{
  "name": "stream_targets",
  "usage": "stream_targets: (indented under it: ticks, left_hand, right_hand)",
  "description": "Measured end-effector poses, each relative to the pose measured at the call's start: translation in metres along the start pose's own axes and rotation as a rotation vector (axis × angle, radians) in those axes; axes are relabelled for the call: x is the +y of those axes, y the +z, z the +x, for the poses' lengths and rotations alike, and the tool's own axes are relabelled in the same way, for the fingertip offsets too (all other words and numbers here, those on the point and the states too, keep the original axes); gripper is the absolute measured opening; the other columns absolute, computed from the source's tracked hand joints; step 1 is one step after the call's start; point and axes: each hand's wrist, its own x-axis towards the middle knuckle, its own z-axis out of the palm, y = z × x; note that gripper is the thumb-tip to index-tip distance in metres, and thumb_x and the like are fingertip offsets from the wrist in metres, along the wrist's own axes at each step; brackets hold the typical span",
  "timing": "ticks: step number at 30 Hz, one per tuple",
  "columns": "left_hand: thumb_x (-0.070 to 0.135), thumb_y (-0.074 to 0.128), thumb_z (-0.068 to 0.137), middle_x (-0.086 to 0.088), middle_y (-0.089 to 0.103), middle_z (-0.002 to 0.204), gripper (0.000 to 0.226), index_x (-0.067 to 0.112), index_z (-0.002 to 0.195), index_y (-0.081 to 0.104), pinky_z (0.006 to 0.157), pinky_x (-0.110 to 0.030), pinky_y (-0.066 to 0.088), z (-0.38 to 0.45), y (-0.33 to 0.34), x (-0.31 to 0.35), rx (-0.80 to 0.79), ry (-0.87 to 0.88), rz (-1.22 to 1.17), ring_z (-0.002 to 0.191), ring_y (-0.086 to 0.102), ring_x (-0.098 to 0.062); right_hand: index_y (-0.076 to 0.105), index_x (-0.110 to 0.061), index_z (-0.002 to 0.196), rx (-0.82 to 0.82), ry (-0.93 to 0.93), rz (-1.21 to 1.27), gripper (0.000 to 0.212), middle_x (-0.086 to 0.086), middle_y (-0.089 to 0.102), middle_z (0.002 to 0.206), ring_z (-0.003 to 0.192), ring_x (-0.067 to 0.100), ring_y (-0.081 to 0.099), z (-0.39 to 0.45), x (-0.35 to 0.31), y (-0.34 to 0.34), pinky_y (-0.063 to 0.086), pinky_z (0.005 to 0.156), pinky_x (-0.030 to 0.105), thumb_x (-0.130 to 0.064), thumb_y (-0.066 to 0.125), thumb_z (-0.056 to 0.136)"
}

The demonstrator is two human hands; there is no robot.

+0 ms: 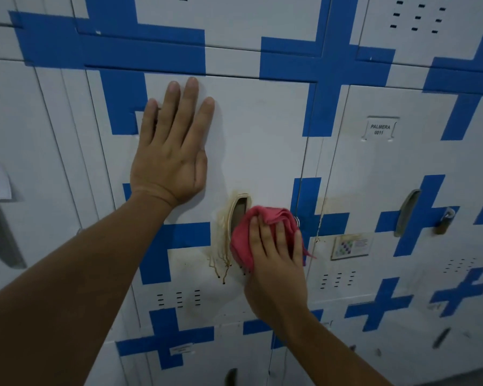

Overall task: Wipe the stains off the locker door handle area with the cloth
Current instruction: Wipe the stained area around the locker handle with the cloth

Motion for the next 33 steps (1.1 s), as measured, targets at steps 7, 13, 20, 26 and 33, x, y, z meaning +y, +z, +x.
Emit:
stream_targets:
  ticks: [7, 13, 20, 26, 33]
  left_hand:
    - [0.022, 0.040, 0.095, -0.019, 0.014, 0.165, 0.069, 0.010, 0.159, 0.015, 0.124, -0.046, -0.005, 0.000, -0.001, 0.001, 0.003, -0.006, -0.010, 0.152, 0.011, -0.039]
    - [0.023, 0.037, 0.096, -0.018, 0.014, 0.165, 0.068, 0.011, 0.160, 0.016, 0.124, -0.046, -0.004, 0.001, 0.000, 0.001, 0.007, -0.001, 0.006, 0.153, 0.012, -0.038]
    - [0.024, 0.038, 0.096, -0.017, 0.012, 0.166, 0.070, 0.012, 0.160, 0.013, 0.124, -0.046, -0.005, -0.001, 0.000, 0.001, -0.010, -0.006, 0.001, 0.153, 0.010, -0.037]
    - [0.024, 0.038, 0.097, -0.018, 0.013, 0.165, 0.069, 0.011, 0.160, 0.013, 0.124, -0.046, -0.004, -0.001, -0.002, 0.001, -0.018, -0.008, 0.000, 0.153, 0.010, -0.038]
    - [0.021, 0.039, 0.095, -0.020, 0.016, 0.164, 0.069, 0.010, 0.159, 0.016, 0.124, -0.048, -0.001, -0.001, -0.002, 0.001, 0.009, -0.002, -0.001, 0.152, 0.013, -0.040]
  right_hand:
    - [-0.016, -0.020, 0.153, 0.098, 0.049, 0.052, 0.081, -0.001, -0.014, 0.163, 0.147, 0.025, -0.020, 0.050, -0.016, -0.054, -0.010, 0.117, 0.054, -0.055, 0.010, 0.085]
    - [0.005, -0.016, 0.156, 0.007, 0.022, -0.032, 0.087, 0.005, 0.014, 0.162, 0.149, 0.032, 0.008, 0.007, -0.006, -0.002, 0.013, 0.116, 0.058, -0.047, 0.049, 0.087]
    - [0.010, -0.018, 0.156, -0.011, -0.010, -0.054, 0.084, 0.005, 0.019, 0.161, 0.148, 0.032, 0.010, 0.010, -0.001, -0.015, 0.016, 0.114, 0.063, -0.049, 0.044, 0.086]
    - [-0.010, -0.020, 0.155, 0.106, 0.045, 0.028, 0.079, -0.001, -0.007, 0.163, 0.149, 0.027, -0.013, 0.047, -0.016, -0.054, -0.006, 0.117, 0.056, -0.053, 0.018, 0.088]
    - [0.004, -0.013, 0.156, -0.018, 0.084, 0.001, 0.086, 0.006, 0.012, 0.163, 0.149, 0.032, 0.009, 0.002, -0.022, 0.002, 0.019, 0.116, 0.059, -0.047, 0.041, 0.086]
